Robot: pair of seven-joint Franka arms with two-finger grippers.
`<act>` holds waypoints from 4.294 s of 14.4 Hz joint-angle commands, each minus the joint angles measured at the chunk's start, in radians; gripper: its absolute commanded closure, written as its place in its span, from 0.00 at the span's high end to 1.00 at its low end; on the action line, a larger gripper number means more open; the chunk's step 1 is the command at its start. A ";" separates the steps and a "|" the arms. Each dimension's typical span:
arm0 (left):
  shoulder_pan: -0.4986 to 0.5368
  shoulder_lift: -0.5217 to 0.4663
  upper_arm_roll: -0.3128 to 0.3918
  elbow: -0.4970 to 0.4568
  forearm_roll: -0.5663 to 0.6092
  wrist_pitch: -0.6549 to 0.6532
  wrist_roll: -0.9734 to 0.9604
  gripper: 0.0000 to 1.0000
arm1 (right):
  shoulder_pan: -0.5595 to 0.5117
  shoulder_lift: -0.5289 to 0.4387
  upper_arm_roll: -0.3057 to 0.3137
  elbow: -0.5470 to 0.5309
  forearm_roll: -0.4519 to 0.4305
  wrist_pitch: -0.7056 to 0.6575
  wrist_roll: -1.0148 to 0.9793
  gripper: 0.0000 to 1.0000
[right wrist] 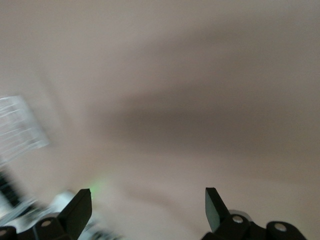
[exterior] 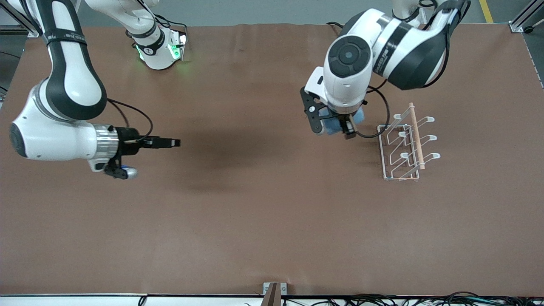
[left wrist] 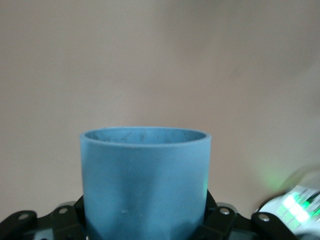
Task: Hang cup on cup holder
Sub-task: 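Carry the cup with the left gripper while the right gripper withdraws, then hang the cup on a rack hook with the left gripper, then open the left gripper and draw it back from the rack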
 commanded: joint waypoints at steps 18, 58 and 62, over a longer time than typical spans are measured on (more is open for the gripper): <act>0.023 0.166 0.019 -0.399 0.914 -0.097 0.076 0.00 | -0.223 -0.253 -0.008 0.216 -0.461 -0.215 0.018 1.00; 0.270 -0.073 0.060 0.043 0.138 -0.027 -0.633 1.00 | -0.153 -0.265 -0.084 0.228 -0.464 -0.247 -0.143 1.00; 0.252 -0.232 0.251 -0.070 -0.130 0.094 -0.639 1.00 | -0.154 -0.265 -0.084 0.228 -0.464 -0.249 -0.145 1.00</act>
